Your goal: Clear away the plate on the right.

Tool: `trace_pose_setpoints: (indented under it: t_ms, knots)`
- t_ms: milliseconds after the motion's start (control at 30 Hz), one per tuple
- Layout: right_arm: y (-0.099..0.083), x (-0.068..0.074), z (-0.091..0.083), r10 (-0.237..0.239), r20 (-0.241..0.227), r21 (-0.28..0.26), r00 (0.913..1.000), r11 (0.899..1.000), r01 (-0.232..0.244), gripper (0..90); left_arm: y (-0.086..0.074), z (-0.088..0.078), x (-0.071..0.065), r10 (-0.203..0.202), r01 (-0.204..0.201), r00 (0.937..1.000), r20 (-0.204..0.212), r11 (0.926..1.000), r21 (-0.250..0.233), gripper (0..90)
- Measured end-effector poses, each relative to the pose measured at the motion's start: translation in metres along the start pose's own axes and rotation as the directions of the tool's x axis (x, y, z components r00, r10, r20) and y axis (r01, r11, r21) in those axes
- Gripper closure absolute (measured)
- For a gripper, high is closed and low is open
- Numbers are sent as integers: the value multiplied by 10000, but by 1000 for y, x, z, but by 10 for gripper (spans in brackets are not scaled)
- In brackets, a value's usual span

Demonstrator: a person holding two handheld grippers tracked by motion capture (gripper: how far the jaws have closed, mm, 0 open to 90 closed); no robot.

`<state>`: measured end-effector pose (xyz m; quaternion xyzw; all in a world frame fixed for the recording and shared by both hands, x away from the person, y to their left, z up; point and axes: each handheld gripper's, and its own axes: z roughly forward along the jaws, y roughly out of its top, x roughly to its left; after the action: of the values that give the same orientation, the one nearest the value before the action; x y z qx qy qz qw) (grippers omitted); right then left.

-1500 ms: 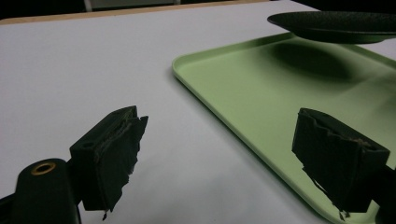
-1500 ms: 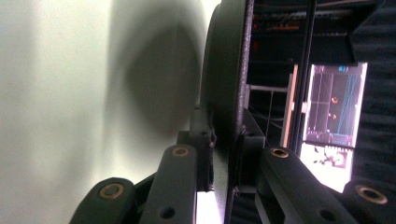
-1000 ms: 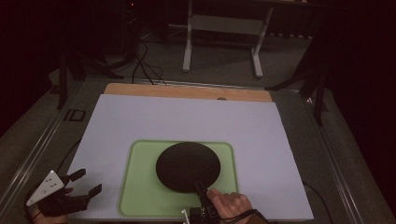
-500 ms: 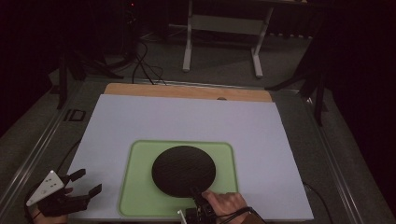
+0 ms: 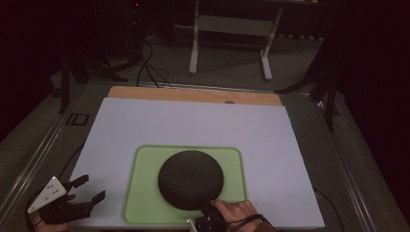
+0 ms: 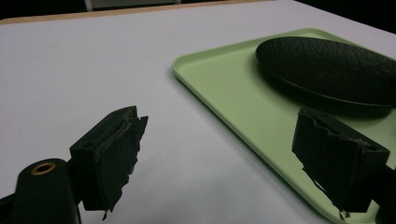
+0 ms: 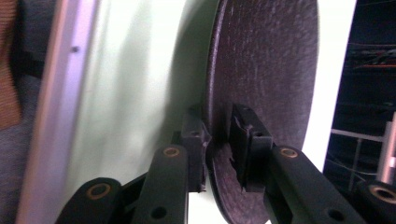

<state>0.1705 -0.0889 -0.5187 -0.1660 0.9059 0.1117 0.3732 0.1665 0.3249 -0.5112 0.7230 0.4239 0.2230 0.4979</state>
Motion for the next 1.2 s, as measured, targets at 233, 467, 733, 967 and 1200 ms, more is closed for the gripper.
trace_pose_setpoints:
  t_ms: [233,467,733,967,1200]
  knots:
    - [-8,-3,-6,801,-716,-337,9942,9960,-827,645,0,0,0,-4,4,10000,-11,10000,16,155]
    - [-18,-16,-18,1972,-1308,-1087,9716,9713,-2118,578,0,0,0,-16,16,10000,-23,10000,1,156]
    - [-36,-33,-23,4029,-1635,-1384,9005,8944,-4253,537,0,0,0,-10,10,10000,-33,10000,-14,156]
    - [-55,-39,-27,5346,-1982,-1606,8215,8091,-5653,487,0,0,0,-2,2,10000,-53,10000,-18,155]
    - [-80,-42,-35,6718,-2040,-2253,7121,6757,-7019,426,0,0,-1,15,-15,10000,-85,10000,-26,156]
